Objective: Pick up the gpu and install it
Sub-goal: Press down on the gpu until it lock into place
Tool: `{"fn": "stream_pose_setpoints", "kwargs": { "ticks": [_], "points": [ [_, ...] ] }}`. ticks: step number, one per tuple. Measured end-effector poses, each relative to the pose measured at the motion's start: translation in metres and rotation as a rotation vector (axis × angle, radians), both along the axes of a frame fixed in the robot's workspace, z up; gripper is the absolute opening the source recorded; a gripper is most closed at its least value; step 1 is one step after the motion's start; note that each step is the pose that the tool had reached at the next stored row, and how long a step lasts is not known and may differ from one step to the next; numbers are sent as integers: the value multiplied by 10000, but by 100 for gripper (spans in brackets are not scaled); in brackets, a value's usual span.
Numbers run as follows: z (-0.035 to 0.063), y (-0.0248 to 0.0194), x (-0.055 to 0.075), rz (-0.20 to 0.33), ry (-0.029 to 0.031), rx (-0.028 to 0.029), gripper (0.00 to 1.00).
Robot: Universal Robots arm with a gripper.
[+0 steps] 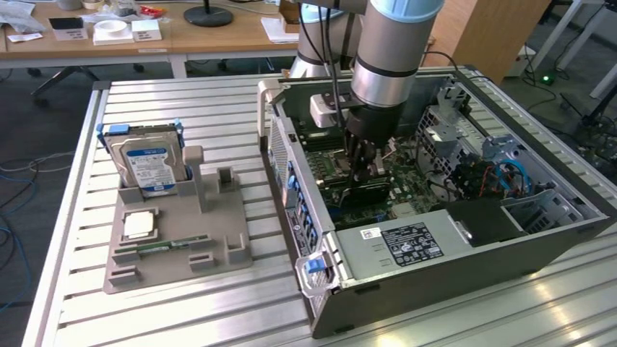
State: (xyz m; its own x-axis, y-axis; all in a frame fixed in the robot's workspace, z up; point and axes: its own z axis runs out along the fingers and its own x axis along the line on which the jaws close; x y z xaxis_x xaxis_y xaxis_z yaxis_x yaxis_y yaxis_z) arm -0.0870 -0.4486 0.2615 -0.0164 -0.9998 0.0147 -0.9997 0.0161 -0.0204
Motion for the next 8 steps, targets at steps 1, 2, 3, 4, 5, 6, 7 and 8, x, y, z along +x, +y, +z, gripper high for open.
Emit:
{"fn": "stream_pose_setpoints", "kwargs": {
  "ticks": [1,2,3,4,5,6,7,8],
  "points": [
    [0,0,0,0,0,1,11],
    [0,0,-1,-1,-1,1,11],
    [0,0,-1,-2,-1,0,11],
    [0,0,-1,-2,-1,1,11],
    [0,0,-1,-2,-1,1,11],
    [1,0,-2,-2,-2,2,11],
    [7,1,-2,-2,-3,7,11],
    [21,1,-2,-3,-3,6,11]
  ]
}}
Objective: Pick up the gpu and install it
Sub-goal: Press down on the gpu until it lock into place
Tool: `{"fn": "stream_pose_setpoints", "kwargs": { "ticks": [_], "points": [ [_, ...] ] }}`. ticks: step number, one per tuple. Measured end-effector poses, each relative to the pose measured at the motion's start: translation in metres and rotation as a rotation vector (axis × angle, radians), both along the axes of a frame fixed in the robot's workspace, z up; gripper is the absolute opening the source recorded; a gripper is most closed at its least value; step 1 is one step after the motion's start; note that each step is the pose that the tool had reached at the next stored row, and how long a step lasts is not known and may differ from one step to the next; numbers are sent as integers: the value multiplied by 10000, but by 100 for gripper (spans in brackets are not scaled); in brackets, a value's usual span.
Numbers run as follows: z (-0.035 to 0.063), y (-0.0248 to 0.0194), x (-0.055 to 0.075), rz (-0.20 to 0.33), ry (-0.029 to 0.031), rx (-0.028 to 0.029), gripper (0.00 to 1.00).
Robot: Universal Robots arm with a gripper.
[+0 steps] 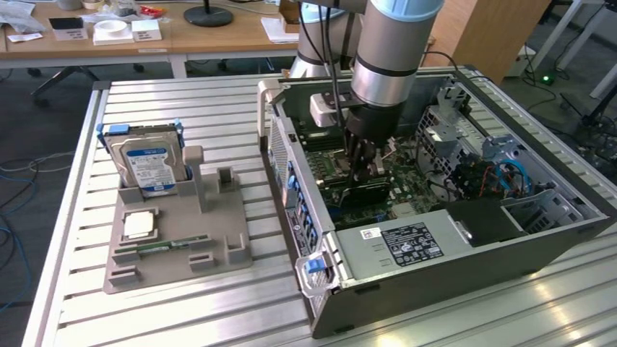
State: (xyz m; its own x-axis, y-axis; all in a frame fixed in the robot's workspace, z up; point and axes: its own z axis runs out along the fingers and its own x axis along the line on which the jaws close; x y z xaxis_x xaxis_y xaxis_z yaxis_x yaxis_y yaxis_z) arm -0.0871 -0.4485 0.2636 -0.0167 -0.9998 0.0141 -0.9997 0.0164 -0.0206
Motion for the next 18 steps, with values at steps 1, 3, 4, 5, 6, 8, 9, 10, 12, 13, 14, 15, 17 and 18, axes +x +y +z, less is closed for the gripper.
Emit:
{"fn": "stream_pose_setpoints", "kwargs": {
  "ticks": [1,3,4,5,6,8,9,10,12,13,14,15,17,18],
  "points": [
    [16,1,0,0,2,-5,11],
    [43,1,0,0,1,-5,11],
    [54,1,1,1,1,-4,11],
    [69,2,1,1,2,-5,11],
    [86,2,1,1,2,-5,11],
    [120,3,1,1,2,-5,11],
    [140,4,1,1,2,-5,11],
    [160,4,2,0,1,-5,11],
    [208,5,2,1,1,-4,11],
    [237,5,2,1,1,-5,11],
    [265,5,2,1,2,-6,11],
    [292,6,2,0,1,-5,11],
    [343,6,3,-1,1,-5,11],
    [368,6,4,0,2,-5,11]
  ]
}}
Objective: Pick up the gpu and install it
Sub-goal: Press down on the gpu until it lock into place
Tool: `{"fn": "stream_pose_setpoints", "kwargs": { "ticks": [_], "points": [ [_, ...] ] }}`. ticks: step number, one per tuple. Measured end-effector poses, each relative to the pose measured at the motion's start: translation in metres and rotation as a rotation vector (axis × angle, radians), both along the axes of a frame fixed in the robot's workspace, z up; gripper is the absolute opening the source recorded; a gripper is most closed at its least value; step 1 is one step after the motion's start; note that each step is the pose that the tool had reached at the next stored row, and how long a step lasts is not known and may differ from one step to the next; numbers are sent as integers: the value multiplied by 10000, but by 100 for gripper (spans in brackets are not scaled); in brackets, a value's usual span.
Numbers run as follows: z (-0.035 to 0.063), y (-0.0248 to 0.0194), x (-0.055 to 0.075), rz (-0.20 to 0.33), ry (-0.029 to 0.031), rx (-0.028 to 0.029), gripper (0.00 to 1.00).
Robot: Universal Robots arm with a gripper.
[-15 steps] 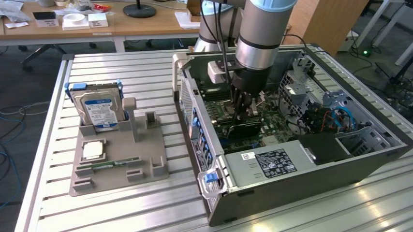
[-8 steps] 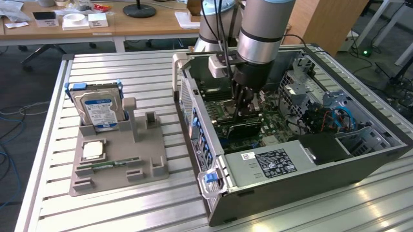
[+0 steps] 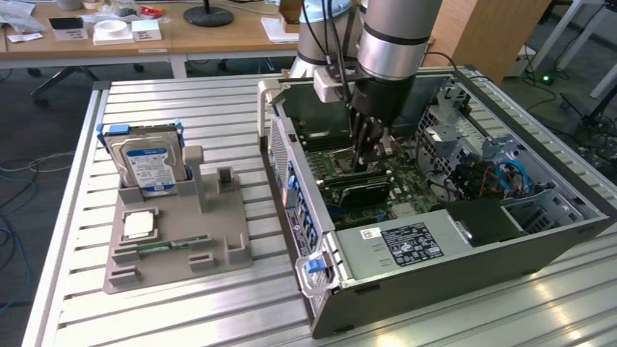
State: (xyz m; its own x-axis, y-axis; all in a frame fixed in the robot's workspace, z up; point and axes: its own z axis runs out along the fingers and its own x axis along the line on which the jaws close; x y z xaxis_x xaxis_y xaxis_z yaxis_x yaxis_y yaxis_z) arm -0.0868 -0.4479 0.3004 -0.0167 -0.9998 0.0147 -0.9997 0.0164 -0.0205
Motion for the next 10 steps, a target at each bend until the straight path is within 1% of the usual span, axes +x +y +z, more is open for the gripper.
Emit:
{"fn": "stream_pose_setpoints", "kwargs": {
  "ticks": [7,10],
  "points": [
    [182,0,3,1,0,0,11],
    [220,0,3,1,0,1,11]
  ]
}}
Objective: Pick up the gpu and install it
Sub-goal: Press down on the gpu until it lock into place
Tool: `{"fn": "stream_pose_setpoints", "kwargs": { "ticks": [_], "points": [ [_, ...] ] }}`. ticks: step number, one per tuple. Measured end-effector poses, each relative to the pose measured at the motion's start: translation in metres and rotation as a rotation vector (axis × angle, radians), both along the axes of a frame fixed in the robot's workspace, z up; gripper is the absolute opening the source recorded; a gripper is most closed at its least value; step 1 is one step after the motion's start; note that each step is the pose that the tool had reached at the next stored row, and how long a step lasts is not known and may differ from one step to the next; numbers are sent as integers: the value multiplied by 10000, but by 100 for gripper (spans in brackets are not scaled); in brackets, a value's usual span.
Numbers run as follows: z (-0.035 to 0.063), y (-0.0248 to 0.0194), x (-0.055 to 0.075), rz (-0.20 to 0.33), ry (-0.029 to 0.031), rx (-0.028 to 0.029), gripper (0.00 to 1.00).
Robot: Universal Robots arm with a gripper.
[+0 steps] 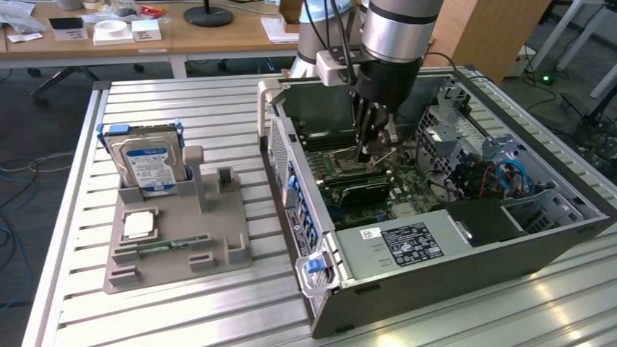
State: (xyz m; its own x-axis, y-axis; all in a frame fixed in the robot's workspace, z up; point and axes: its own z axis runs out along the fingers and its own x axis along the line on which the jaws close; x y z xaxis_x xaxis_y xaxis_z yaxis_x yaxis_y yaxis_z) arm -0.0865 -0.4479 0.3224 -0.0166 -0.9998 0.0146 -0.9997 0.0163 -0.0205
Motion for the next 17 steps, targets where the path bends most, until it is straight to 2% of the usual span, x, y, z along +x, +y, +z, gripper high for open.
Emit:
{"fn": "stream_pose_setpoints", "kwargs": {
  "ticks": [10,17],
  "points": [
    [110,0,1,1,1,-12,11],
    [110,1,0,0,0,-11,11]
  ]
}}
